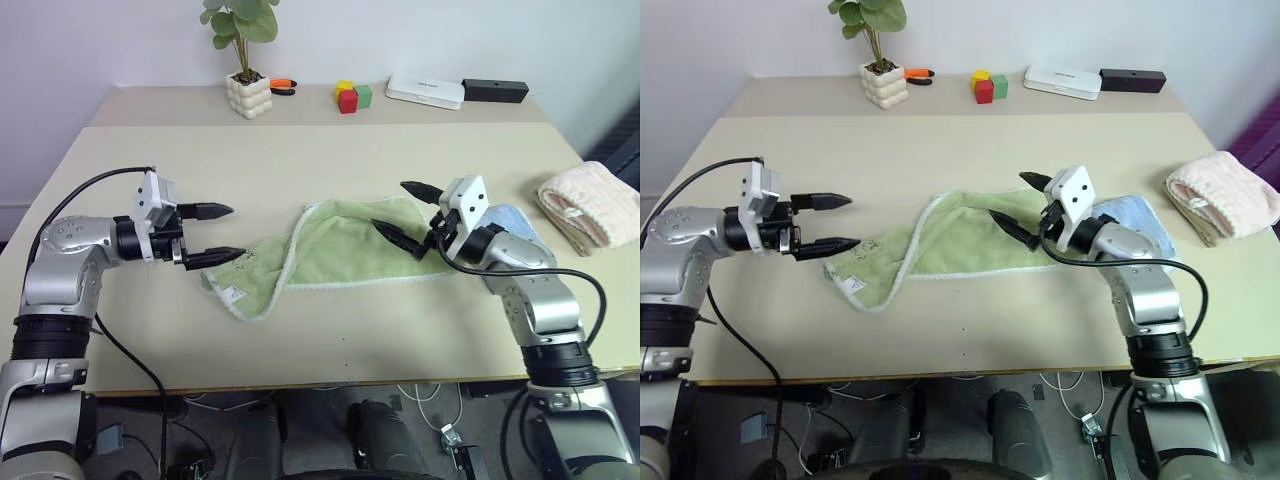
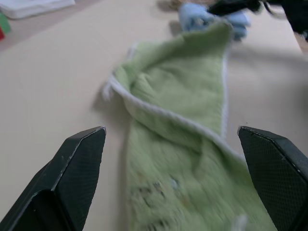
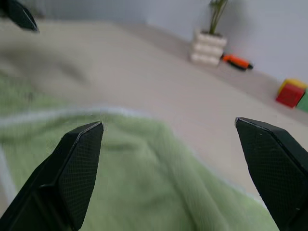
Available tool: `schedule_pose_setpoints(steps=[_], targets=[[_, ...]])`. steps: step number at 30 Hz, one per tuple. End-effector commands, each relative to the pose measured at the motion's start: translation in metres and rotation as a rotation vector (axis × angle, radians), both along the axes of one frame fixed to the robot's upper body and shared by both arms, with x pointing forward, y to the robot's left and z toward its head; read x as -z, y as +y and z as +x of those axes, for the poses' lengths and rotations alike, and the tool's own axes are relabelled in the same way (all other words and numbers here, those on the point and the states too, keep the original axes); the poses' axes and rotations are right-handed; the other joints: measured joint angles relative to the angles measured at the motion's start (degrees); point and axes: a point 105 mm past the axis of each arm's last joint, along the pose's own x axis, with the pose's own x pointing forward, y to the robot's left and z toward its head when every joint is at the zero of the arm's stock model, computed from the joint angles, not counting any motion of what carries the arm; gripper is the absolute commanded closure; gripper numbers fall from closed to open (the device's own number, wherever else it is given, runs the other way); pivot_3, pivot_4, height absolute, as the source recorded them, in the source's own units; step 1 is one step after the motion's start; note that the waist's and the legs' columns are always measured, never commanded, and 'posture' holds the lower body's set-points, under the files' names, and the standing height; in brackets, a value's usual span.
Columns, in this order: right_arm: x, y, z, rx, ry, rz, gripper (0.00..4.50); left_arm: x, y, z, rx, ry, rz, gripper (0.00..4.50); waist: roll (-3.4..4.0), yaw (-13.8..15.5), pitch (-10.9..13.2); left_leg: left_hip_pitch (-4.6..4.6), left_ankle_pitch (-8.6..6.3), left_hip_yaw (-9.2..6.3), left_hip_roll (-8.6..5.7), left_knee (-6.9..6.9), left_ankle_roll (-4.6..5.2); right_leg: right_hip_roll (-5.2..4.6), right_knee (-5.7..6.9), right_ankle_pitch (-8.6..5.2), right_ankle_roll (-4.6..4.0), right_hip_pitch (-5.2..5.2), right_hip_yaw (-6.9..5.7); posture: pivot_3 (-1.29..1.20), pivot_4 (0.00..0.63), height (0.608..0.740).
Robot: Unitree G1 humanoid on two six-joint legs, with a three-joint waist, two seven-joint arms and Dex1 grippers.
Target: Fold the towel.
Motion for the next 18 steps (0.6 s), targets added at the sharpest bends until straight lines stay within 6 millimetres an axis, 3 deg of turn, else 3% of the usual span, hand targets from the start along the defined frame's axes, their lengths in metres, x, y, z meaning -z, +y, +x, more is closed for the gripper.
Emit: schedule_pose_setpoints(steps=[1, 7, 11, 18], targets=[[-0.014, -0.005, -0.004, -0.018, -0.043, -0.008, 0.05, 0.005, -0.01, -0.016, 0.108, -0.019, 0.078, 0.0, 0.0, -0.03, 0.0, 0.0, 0.0, 0.0, 0.0, 0.0, 0.0, 0.0, 0.0, -0.02, -0.04, 0.0, 0.0, 0.0, 0.15, 0.74], [-0.008, 0.003, -0.002, -0.034, -0.032, 0.01, 0.05, 0.021, -0.035, -0.043, 0.287, -0.052, 0.229, 0.0, 0.0, -0.01, 0.0, 0.0, 0.0, 0.0, 0.0, 0.0, 0.0, 0.0, 0.0, -0.04, -0.08, 0.0, 0.01, 0.0, 0.15, 0.74], [-0.01, 0.008, -0.003, -0.035, -0.034, 0.043, 0.05, 0.039, -0.029, -0.053, 0.334, -0.057, 0.374, 0.0, 0.0, -0.14, 0.0, 0.01, 0.0, 0.0, 0.01, -0.02, 0.0, 0.01, 0.01, -0.06, -0.11, -0.03, 0.02, 0.0, 0.15, 0.74], [-0.006, 0.003, -0.01, -0.023, -0.027, 0.019, 0.05, 0.07, -0.029, -0.052, 0.281, -0.09, 0.45, 0.0, 0.01, 0.15, 0.0, 0.0, 0.0, 0.02, 0.0, 0.02, 0.0, -0.03, -0.01, -0.08, -0.15, 0.0, 0.03, 0.0, 0.15, 0.74]])
